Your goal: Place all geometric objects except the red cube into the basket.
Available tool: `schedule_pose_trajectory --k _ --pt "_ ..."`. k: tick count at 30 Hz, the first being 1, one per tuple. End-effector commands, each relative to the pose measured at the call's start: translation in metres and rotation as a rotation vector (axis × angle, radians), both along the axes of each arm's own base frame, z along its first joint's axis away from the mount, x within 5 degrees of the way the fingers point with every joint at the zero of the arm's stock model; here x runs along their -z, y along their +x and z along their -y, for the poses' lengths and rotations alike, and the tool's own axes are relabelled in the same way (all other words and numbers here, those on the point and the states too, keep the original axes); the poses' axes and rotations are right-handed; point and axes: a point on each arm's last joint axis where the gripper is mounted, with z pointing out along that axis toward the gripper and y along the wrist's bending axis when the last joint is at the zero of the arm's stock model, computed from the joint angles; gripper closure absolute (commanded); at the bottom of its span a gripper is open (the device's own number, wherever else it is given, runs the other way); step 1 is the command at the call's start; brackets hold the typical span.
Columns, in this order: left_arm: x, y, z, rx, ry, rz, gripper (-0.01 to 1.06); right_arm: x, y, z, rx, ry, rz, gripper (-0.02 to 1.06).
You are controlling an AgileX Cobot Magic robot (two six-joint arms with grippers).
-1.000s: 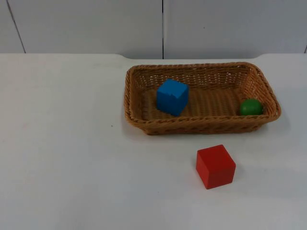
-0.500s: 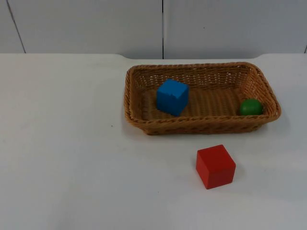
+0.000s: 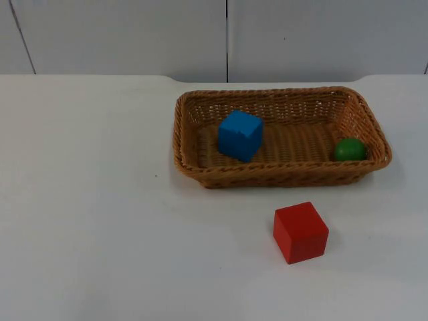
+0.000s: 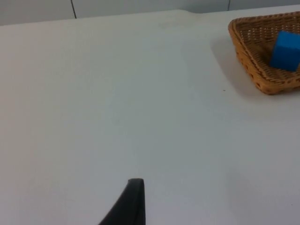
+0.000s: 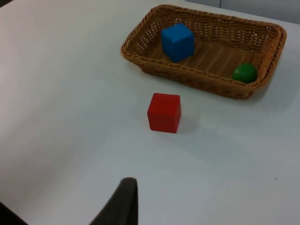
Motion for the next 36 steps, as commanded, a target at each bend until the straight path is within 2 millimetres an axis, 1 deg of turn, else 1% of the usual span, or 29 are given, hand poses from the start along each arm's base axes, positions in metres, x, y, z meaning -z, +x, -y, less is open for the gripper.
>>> schedule_pose_trajectory --k 1,36 --pt "0.0013 0.0005 -0.0012 -0.011 0.014 0.007 0.00 0.0016 0.0007 0.0007 0.003 -0.007 0.005 -0.01" --pt "0.0016 0.0007 -0.0039 -0.042 0.021 0.004 0.00 0.0016 0.0026 0.0037 0.041 -0.019 0.012 -0.01"
